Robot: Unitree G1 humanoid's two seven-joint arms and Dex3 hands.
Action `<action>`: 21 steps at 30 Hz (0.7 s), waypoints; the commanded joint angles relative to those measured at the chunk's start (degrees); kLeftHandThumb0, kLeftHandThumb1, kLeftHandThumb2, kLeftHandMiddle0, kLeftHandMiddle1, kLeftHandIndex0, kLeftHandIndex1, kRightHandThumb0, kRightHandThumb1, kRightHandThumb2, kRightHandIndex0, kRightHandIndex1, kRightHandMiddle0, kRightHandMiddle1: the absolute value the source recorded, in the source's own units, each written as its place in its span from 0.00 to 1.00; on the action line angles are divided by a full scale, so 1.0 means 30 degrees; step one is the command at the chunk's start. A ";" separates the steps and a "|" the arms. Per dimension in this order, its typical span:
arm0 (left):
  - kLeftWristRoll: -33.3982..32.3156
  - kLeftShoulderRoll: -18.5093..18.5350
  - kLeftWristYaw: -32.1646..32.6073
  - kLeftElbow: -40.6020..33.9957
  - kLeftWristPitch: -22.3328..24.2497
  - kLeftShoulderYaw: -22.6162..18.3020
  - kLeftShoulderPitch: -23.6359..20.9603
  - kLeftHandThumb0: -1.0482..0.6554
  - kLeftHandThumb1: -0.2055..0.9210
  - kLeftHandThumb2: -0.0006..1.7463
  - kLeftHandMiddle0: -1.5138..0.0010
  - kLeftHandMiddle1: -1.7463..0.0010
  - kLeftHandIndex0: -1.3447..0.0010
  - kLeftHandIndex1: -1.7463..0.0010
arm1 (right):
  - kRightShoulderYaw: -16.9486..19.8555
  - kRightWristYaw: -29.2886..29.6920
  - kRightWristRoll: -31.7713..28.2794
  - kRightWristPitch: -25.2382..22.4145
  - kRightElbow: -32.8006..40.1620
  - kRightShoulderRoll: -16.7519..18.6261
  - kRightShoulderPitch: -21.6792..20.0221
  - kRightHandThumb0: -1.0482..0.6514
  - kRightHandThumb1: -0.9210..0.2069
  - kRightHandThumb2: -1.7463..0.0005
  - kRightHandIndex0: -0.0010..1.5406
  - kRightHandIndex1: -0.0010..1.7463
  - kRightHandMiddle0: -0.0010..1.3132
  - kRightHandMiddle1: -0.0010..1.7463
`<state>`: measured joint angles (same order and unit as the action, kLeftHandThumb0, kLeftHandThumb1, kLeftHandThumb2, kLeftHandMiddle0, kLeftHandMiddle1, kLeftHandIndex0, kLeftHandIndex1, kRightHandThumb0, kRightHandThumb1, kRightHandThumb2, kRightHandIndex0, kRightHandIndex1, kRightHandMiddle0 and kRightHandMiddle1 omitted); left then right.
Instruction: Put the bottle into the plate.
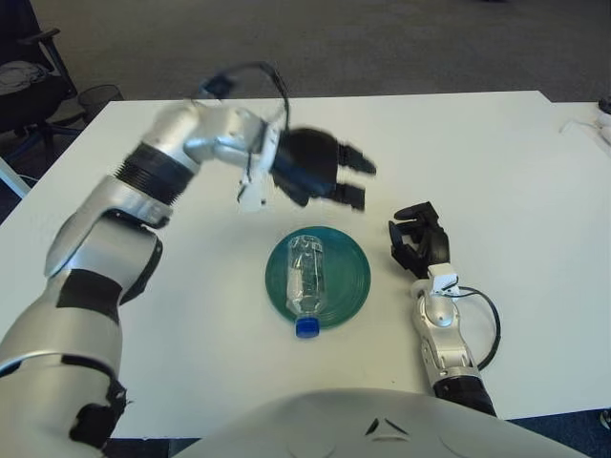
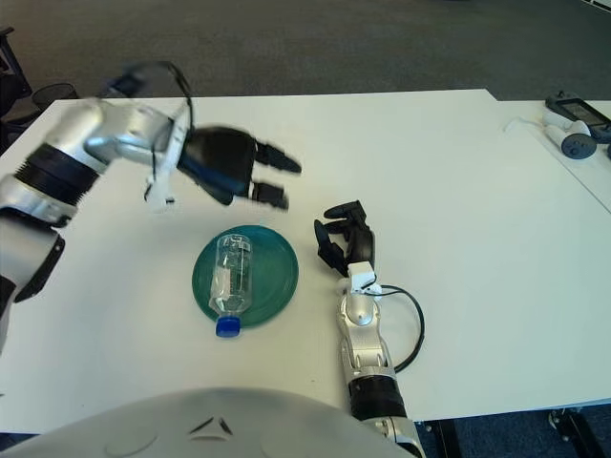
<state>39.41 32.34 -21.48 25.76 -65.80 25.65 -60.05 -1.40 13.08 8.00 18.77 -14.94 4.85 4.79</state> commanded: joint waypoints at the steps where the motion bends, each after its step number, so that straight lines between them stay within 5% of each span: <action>1: -0.1720 -0.0394 0.0874 0.0889 0.2332 -0.1485 0.1318 0.15 0.99 0.38 0.82 0.99 1.00 0.65 | 0.0176 -0.0480 -0.0452 -0.1768 -0.2409 -0.0028 0.1248 0.61 0.08 0.69 0.24 0.81 0.23 0.96; 7: -0.2691 -0.1243 0.3599 0.1482 0.5063 -0.3387 0.3342 0.16 1.00 0.41 0.77 0.98 0.99 0.55 | 0.0311 -0.0715 -0.0685 -0.1633 -0.2733 -0.0104 0.1179 0.61 0.09 0.69 0.26 0.79 0.23 0.96; 21: -0.6555 -0.2428 0.5278 0.1593 0.6579 -0.5998 0.5124 0.18 1.00 0.40 0.73 0.98 0.96 0.50 | 0.0500 -0.1020 -0.0797 -0.1816 -0.2826 -0.0041 0.1119 0.61 0.07 0.72 0.28 0.77 0.22 0.96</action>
<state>22.61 26.20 -7.26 32.53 -46.90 9.78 -45.28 -0.32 10.97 6.95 19.41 -16.36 4.52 3.59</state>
